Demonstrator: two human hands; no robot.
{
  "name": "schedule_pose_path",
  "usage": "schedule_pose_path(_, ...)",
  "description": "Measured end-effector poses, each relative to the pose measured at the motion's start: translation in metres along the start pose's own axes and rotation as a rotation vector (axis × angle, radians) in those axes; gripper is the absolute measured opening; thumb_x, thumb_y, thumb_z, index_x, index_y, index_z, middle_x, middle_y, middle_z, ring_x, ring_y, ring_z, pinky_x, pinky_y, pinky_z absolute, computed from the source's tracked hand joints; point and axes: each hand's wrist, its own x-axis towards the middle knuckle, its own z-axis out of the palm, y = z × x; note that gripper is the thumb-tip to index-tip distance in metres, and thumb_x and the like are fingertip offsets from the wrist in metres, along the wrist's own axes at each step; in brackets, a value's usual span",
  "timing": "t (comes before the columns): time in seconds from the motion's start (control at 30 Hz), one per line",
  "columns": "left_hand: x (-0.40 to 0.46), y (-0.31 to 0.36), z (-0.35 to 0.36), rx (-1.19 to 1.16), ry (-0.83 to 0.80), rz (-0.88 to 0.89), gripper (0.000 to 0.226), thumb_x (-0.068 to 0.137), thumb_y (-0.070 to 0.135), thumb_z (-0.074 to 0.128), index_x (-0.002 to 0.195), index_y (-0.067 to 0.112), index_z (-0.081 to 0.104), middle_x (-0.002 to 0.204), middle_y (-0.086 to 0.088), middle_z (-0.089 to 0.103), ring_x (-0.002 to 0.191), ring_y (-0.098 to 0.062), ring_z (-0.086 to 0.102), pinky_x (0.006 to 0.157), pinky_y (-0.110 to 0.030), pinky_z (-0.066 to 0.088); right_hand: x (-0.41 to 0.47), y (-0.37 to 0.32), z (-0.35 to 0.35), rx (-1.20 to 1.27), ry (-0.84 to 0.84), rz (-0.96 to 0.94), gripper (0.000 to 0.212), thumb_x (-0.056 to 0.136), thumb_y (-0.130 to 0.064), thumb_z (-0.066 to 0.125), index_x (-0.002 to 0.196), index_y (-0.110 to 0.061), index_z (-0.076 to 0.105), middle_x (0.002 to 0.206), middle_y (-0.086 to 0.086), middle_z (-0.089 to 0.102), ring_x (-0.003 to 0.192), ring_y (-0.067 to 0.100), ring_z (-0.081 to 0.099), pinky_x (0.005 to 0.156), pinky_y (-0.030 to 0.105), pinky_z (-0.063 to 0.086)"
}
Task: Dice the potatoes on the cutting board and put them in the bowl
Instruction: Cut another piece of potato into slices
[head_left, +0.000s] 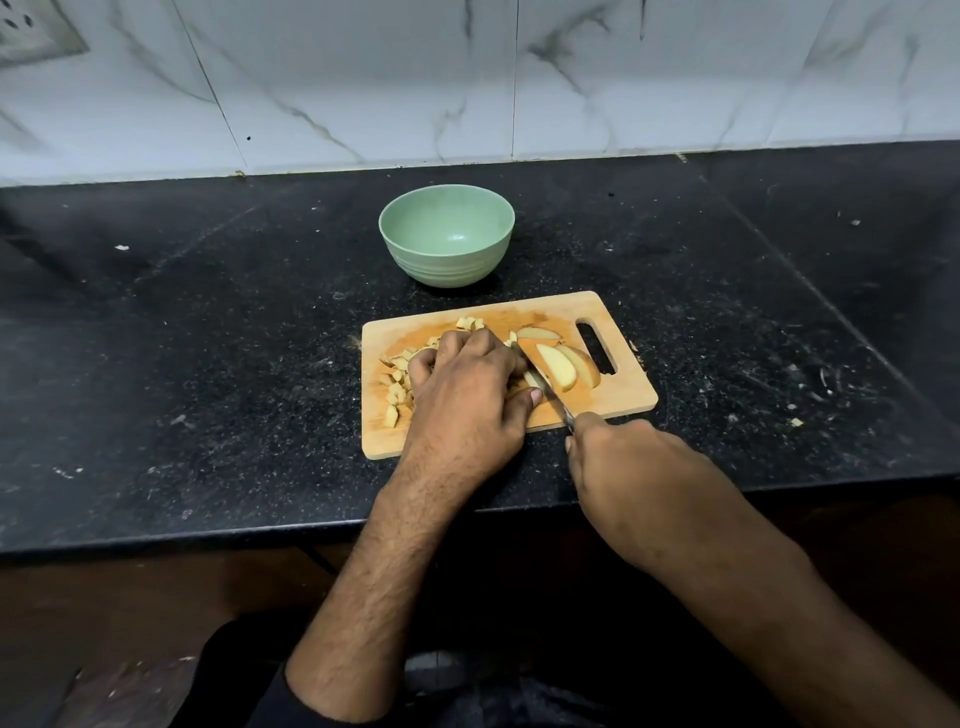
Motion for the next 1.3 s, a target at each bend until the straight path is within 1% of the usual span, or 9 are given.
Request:
schedule_pose_path(0.07,0.000,0.001,0.000,-0.005,-0.004,-0.015,0.029,0.091,0.046,0.063,0.114,0.028,0.064,0.109,0.015,0.048,0.118,-0.010,0.035,0.103,-0.039,0.019,-0.006,0.003,0.000,0.001,-0.007,-0.010,0.021,0.107,-0.025,0.032,0.119,-0.021,0.049,0.072,-0.006,0.040,0.075,0.020,0.048,0.063,0.034,0.037)
schedule_pose_path(0.23,0.000,-0.001,0.000,-0.015,-0.010,-0.025,0.029,0.090,0.048,0.063,0.112,0.030,0.065,0.107,0.018,0.044,0.118,-0.009,0.035,0.105,-0.041,0.019,-0.040,0.013,-0.007,0.050,-0.060,-0.010,0.017,0.108,-0.030,0.029,0.092,-0.030,0.035,0.074,-0.008,0.048,0.067,0.012,0.052,0.063,0.031,0.042)
schedule_pose_path(0.37,0.000,-0.002,0.001,-0.017,0.001,-0.014,0.028,0.090,0.049,0.062,0.111,0.029,0.065,0.110,0.017,0.049,0.117,-0.009,0.036,0.105,-0.042,0.021,-0.061,0.024,-0.006,0.098,-0.106,0.022,0.022,0.107,-0.045,0.022,0.096,-0.034,0.038,0.076,-0.008,0.054,0.064,0.006,0.054,0.064,0.030,0.049)
schedule_pose_path(0.5,-0.003,-0.002,0.002,0.019,0.013,0.006,0.030,0.091,0.050,0.059,0.112,0.029,0.063,0.113,0.015,0.052,0.119,-0.011,0.037,0.103,-0.042,0.021,-0.065,0.033,-0.013,0.108,-0.117,0.060,0.030,0.104,-0.050,0.025,0.090,-0.033,0.044,0.074,-0.006,0.058,0.060,0.006,0.055,0.071,0.034,0.056)
schedule_pose_path(0.63,-0.003,-0.003,-0.001,0.040,0.003,0.045,0.035,0.092,0.051,0.058,0.121,0.032,0.062,0.120,0.016,0.055,0.125,-0.011,0.035,0.100,-0.040,0.018,-0.063,0.034,-0.019,0.133,-0.050,0.079,0.036,0.104,-0.052,0.024,0.083,-0.029,0.043,0.071,-0.003,0.059,0.049,0.004,0.051,0.064,0.029,0.055)
schedule_pose_path(0.83,0.014,-0.007,-0.016,0.086,-0.111,0.274,0.027,0.097,0.031,0.058,0.121,0.040,0.065,0.123,0.021,0.058,0.119,-0.009,0.040,0.091,-0.034,0.018,-0.050,0.033,-0.010,0.179,-0.006,0.096,0.037,0.104,-0.050,0.024,0.081,-0.027,0.041,0.070,-0.003,0.058,0.055,0.006,0.051,0.067,0.033,0.054)
schedule_pose_path(1.03,0.043,-0.002,-0.028,0.244,-0.253,0.459,0.022,0.094,0.030,0.063,0.115,0.037,0.068,0.119,0.019,0.063,0.119,-0.009,0.044,0.094,-0.037,0.020,-0.048,0.040,-0.007,0.224,-0.005,0.112,0.038,0.104,-0.051,0.027,0.077,-0.026,0.039,0.067,-0.002,0.057,0.053,0.007,0.050,0.068,0.036,0.056)
schedule_pose_path(1.2,0.048,-0.003,-0.027,0.254,-0.289,0.449,0.022,0.094,0.045,0.061,0.113,0.037,0.066,0.113,0.018,0.061,0.115,-0.008,0.045,0.096,-0.037,0.021,-0.049,0.044,-0.009,0.235,-0.005,0.107,0.036,0.104,-0.050,0.028,0.081,-0.027,0.043,0.066,-0.003,0.058,0.049,0.003,0.051,0.064,0.033,0.056)
schedule_pose_path(1.3,0.039,0.001,-0.022,0.228,-0.232,0.393,0.023,0.094,0.048,0.058,0.110,0.034,0.063,0.108,0.016,0.058,0.113,-0.009,0.045,0.099,-0.038,0.021,-0.049,0.043,-0.009,0.241,-0.010,0.095,0.037,0.104,-0.050,0.029,0.080,-0.027,0.043,0.065,-0.002,0.059,0.048,0.004,0.052,0.063,0.032,0.056)
